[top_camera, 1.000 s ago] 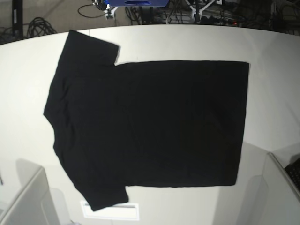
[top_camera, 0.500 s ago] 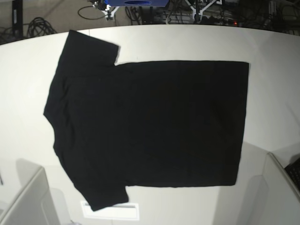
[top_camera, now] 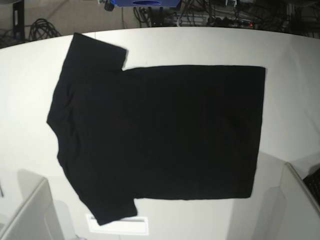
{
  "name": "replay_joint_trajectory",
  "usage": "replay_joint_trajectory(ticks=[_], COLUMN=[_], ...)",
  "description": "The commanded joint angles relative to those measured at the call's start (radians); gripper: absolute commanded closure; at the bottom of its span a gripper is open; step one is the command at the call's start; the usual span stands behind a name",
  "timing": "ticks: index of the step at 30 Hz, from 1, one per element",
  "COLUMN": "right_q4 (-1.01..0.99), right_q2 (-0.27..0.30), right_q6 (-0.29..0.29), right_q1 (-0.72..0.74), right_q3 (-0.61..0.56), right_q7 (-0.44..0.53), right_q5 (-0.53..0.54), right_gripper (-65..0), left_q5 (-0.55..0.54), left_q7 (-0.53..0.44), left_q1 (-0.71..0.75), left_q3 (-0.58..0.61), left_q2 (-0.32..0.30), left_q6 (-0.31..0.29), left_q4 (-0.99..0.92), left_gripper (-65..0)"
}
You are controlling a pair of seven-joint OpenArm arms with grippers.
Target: Fold the T-shirt properly
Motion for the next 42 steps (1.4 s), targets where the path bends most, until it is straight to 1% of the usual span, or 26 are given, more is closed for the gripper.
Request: replay_joint_trajectory(ticks=[1, 5, 6, 7, 9, 13, 16, 18, 20, 21, 22, 23, 25, 27, 28, 30, 32, 33, 34, 35, 36, 37, 38, 40, 42], right_q4=[0.099, 0.461, 0.541, 0.619, 0.741, 0.958, 1.109, 1.161, 1.167, 1.167, 1.167, 1.167, 1.167, 1.167, 1.167, 1.166, 1.164, 1.164, 1.164, 1.163, 1.163, 1.163, 1.155, 1.126, 1.08], right_q2=[-0.006, -0.008, -0.008, -0.013, -0.036, -0.043, -0.045, -0.045, -0.045, -0.045, -0.049, -0.065, -0.089, -0.095, -0.095, -0.091, -0.088, -0.088, -0.086, -0.086, -0.086, -0.086, -0.086, -0.086, -0.086], right_q6=[0.007, 0.007, 0.007, 0.007, 0.007, 0.013, 0.013, 0.013, 0.014, 0.022, 0.044, 0.086, 0.211, 0.361, 0.424, 0.531, 0.61, 0.648, 0.691, 0.704, 0.704, 0.704, 0.704, 0.704, 0.704], right_q1=[-0.042, -0.194, -0.223, -0.249, -0.286, -0.325, -0.342, -0.338, -0.289, -0.266, -0.236, -0.209, -0.144, -0.066, -0.031, 0.052, 0.129, 0.164, 0.198, 0.228, 0.258, 0.282, 0.307, 0.344, 0.374], right_q3=[0.0, 0.015, 0.042, 0.069, 0.114, 0.21, 0.27, 0.298, 0.336, 0.365, 0.39, 0.424, 0.522, 0.641, 0.691, 0.78, 0.852, 0.879, 0.904, 0.924, 0.938, 0.947, 0.954, 0.954, 0.954], right_q7=[-0.026, -0.171, -0.204, -0.24, -0.301, -0.41, -0.441, -0.436, -0.434, -0.434, -0.434, -0.428, -0.387, -0.376, -0.393, -0.45, -0.537, -0.579, -0.625, -0.665, -0.697, -0.723, -0.754, -0.803, -0.827], right_q5=[0.008, 0.009, 0.009, 0.009, 0.006, 0.008, 0.009, 0.011, 0.011, 0.011, 0.012, 0.014, 0.054, 0.137, 0.177, 0.236, 0.272, 0.281, 0.286, 0.287, 0.287, 0.287, 0.289, 0.289, 0.289], right_gripper=[0.0, 0.0, 0.0, 0.0, 0.0, 0.0, 0.0, 0.0, 0.0, 0.0, 0.0, 0.0, 0.0, 0.0, 0.0, 0.0, 0.0, -5.4, -12.8, -19.8, -26.1, -31.4, -34.7, -35.4, -35.7], left_q5=[-0.002, -0.003, -0.003, -0.003, -0.003, -0.005, -0.012, -0.071, -0.148, -0.171, -0.198, -0.224, -0.261, -0.29, -0.304, -0.338, -0.391, -0.419, -0.442, -0.459, -0.467, -0.468, -0.468, -0.47, -0.471], left_q7=[-0.004, -0.004, -0.004, -0.004, -0.004, -0.004, -0.004, -0.004, -0.004, -0.004, -0.004, -0.004, -0.004, -0.004, -0.004, -0.004, -0.004, -0.004, -0.004, -0.004, -0.004, -0.007, -0.012, -0.013, -0.005], left_q1=[0.048, 0.208, 0.249, 0.287, 0.353, 0.471, 0.524, 0.534, 0.556, 0.568, 0.583, 0.603, 0.633, 0.651, 0.651, 0.643, 0.631, 0.619, 0.61, 0.603, 0.6, 0.6, 0.593, 0.577, 0.559], left_q3=[-0.002, -0.01, -0.01, -0.01, -0.01, -0.03, -0.084, -0.119, -0.145, -0.148, -0.148, -0.145, -0.145, -0.154, -0.157, -0.179, -0.21, -0.217, -0.226, -0.231, -0.248, -0.268, -0.285, -0.314, -0.343], left_q2=[-0.003, -0.004, -0.007, -0.024, -0.042, -0.069, -0.069, -0.073, -0.078, -0.092, -0.108, -0.127, -0.15, -0.154, -0.154, -0.154, -0.15, -0.15, -0.15, -0.151, -0.153, -0.151, -0.15, -0.133, -0.113], left_q6=[-0.002, -0.002, -0.002, -0.002, -0.002, -0.002, -0.002, -0.002, -0.004, -0.004, -0.004, -0.004, -0.004, -0.004, -0.004, -0.004, -0.004, -0.004, -0.004, -0.002, -0.002, -0.002, -0.002, -0.004, -0.004], left_q4=[0.045, 0.271, 0.328, 0.394, 0.504, 0.704, 0.809, 0.865, 0.928, 0.966, 1.004, 1.047, 1.129, 1.199, 1.221, 1.236, 1.237, 1.239, 1.239, 1.237, 1.237, 1.237, 1.237, 1.237, 1.237], left_gripper=[0.0, 0.0, 0.0, 0.0, 0.0, 0.0, 0.0, 0.0, 0.0, 0.0, 0.0, 0.0, 0.0, 0.0, 0.0, 0.0, 0.0, 0.0, 0.0, 0.0, 0.0, 0.0, 0.0, 0.0, 0.0])
